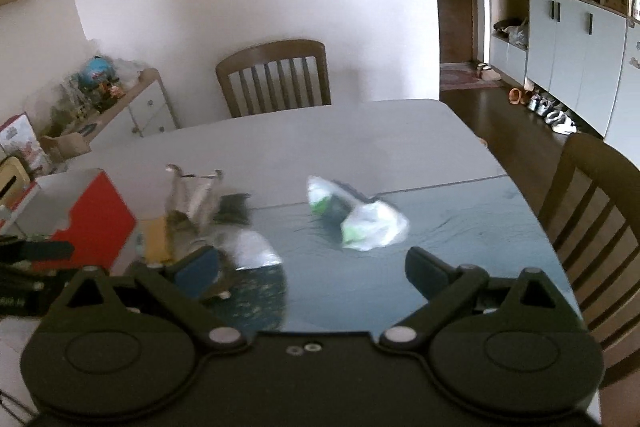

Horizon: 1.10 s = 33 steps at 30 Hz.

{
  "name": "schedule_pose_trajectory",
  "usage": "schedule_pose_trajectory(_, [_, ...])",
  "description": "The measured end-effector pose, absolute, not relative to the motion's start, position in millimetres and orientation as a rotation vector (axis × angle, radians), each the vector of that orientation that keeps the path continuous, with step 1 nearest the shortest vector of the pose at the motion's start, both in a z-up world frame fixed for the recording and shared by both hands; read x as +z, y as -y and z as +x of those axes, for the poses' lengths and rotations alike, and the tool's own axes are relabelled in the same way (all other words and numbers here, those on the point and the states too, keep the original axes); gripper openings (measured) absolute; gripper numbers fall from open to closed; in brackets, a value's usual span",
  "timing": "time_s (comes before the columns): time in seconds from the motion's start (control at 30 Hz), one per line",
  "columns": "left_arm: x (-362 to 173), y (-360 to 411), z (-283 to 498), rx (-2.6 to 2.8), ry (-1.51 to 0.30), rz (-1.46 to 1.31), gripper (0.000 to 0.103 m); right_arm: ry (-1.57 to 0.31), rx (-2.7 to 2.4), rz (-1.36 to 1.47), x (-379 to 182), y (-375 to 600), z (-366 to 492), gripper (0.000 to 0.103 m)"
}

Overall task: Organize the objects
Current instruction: 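Move the right gripper to the clear plastic bag and grasp it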

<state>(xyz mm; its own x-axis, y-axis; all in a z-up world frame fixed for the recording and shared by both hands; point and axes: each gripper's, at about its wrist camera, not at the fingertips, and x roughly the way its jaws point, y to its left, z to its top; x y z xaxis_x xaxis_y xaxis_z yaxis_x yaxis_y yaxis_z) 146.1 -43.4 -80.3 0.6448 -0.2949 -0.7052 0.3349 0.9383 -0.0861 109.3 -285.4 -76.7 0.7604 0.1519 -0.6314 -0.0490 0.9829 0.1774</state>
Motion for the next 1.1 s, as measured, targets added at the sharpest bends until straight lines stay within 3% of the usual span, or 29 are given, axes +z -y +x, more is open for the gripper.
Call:
schedule_pose_trajectory(0.47, [-141.0,85.4,186.4,-0.297,-0.856,0.101,0.086,-0.754,0.139,0.024,-109.9,314.8,184.3,0.096])
schedule_pose_trajectory(0.77, [-154.6,79.5,218.5,-0.243,-0.877,0.084,0.085,-0.779,0.2,-0.007,-122.3,317.6,223.0,0.081])
schedule_pose_trajectory(0.8, [-155.9,78.7,221.4,-0.238,-0.879,0.086,0.083,-0.782,0.205,-0.013,-123.8,317.5,226.2,0.079])
schedule_pose_trajectory(0.87, [-158.6,77.4,226.4,-0.232,-0.889,0.09,0.07,-0.788,0.216,-0.028,-127.1,315.9,231.8,0.076])
schedule_pose_trajectory(1.1, [-164.3,77.4,233.0,-0.242,-0.894,0.112,0.054,-0.802,0.244,-0.061,-136.3,309.7,247.2,0.069])
